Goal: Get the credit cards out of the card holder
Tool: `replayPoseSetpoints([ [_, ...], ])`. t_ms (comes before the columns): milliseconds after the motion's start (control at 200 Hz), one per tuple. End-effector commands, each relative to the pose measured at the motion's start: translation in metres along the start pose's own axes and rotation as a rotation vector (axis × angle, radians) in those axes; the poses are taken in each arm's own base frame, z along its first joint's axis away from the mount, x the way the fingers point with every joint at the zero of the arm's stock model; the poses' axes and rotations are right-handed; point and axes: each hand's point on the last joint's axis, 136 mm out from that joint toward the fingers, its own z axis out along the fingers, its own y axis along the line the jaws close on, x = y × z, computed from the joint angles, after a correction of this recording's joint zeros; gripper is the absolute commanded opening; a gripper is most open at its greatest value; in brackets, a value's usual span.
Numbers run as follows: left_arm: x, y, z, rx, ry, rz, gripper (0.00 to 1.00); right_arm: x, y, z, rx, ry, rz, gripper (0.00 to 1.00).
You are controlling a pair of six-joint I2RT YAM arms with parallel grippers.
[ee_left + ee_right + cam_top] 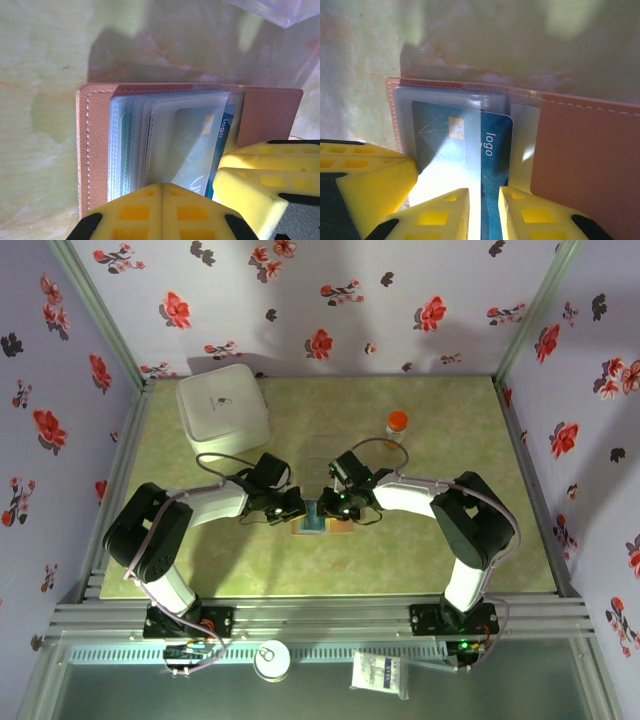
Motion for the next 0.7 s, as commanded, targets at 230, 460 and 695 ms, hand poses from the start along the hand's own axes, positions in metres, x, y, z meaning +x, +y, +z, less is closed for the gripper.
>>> replayPoseSetpoints([
  [230,0.003,0.005,0.002,-0.027,0.01,0.022,0.0,-0.004,-0.01,-0.015,0.075,-0.03,-0.024,0.24],
  [460,0.0,-0.002,-0.002,-0.017,0.0,0.031,0.0,-0.004,-0.004,-0.023,0.048,-0.048,-0.033,0.25],
  [695,-0.003,-0.013,-0.007,0.003,-0.001,0.047,0.0,-0.005,-0.003,-0.028,0.007,-0.076,-0.032,0.25],
])
